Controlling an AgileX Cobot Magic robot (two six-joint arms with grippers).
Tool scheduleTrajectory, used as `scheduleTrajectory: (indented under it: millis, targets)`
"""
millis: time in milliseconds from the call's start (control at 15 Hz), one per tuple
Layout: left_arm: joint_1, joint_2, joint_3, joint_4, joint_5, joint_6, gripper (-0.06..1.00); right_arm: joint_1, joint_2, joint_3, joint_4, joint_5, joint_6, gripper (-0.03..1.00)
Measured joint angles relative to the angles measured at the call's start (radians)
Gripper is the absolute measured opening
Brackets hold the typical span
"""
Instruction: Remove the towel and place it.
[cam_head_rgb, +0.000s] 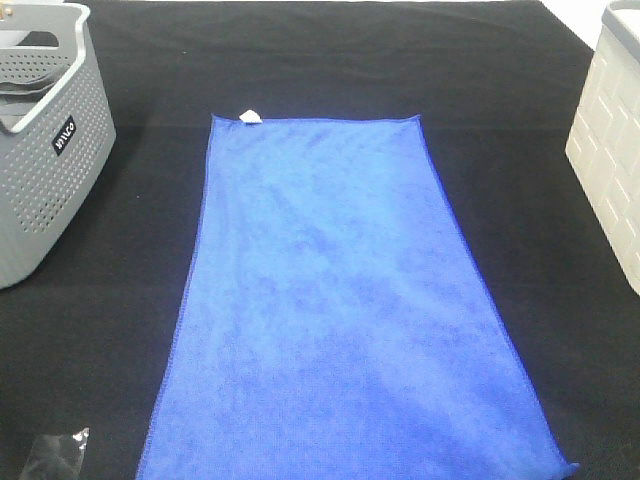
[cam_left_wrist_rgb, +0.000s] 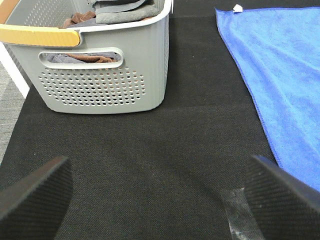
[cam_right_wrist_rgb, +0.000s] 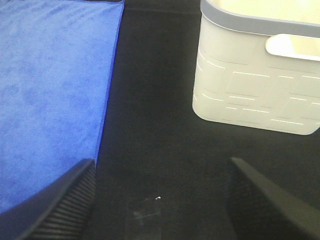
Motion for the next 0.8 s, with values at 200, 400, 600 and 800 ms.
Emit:
scheduleTrajectory:
  millis: [200,400,600,800]
  targets:
    - [0.056,0.0,0.0,-0.016,0.0,-0.002,0.86,-0.026,0.0,0.0,0.0,0.0,0.0,0.69]
    - [0.075,0.0,0.0,-0.019,0.0,-0.003,0.86,-0.026,0.0,0.0,0.0,0.0,0.0,0.69]
    - [0.075,0.0,0.0,-0.019,0.0,-0.003,0.86,-0.026,0.0,0.0,0.0,0.0,0.0,0.69]
    - [0.075,0.0,0.0,-0.019,0.0,-0.003,0.86,-0.026,0.0,0.0,0.0,0.0,0.0,0.69]
